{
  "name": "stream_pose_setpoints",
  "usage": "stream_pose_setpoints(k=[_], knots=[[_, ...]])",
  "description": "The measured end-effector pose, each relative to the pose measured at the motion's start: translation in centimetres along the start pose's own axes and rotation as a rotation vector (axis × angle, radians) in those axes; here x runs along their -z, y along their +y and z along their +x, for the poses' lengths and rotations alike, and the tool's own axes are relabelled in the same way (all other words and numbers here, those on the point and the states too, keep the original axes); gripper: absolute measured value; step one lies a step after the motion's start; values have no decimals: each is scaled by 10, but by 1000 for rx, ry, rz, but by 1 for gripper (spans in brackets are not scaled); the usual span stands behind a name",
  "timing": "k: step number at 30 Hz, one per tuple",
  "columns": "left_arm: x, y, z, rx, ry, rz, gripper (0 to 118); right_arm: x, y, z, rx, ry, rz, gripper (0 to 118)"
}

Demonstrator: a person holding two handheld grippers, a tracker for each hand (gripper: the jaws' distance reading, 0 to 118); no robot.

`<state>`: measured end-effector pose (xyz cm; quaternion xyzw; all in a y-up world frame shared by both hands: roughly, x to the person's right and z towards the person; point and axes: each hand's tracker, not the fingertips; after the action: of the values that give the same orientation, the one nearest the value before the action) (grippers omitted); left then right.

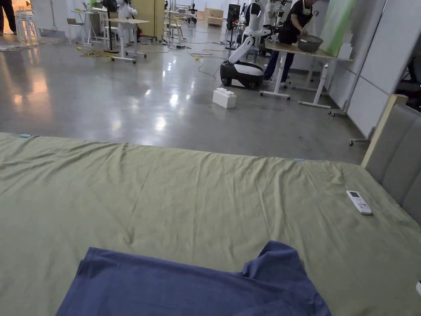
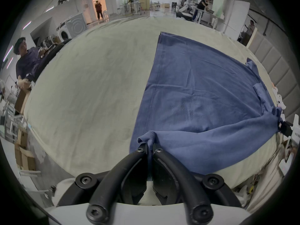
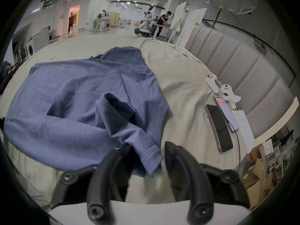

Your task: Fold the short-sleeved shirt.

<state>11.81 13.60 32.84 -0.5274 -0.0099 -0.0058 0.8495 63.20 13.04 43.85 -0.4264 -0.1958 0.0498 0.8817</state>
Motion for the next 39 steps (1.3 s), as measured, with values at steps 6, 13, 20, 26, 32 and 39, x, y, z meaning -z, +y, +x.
stream_pose_setpoints(k=[6, 13, 20, 26, 32, 39], knots=[[-16, 4, 6, -34, 11, 87, 64, -28, 23, -3, 59, -32, 168, 85], [-58, 46, 22, -21, -60, 427, 76, -55, 73, -12, 111, 72, 413, 96], [-98, 79, 73, 23, -85, 702, 50, -77, 118, -46, 137, 114, 613, 34], [-112, 77, 90, 32, -68, 864, 7, -88, 133, -62, 138, 173, 692, 6], [-105, 68, 94, 92, -61, 841, 0, -93, 135, -72, 75, 158, 783, 0], [-74, 91, 77, 87, -76, 770, 0, -74, 134, -76, 73, 169, 730, 0]])
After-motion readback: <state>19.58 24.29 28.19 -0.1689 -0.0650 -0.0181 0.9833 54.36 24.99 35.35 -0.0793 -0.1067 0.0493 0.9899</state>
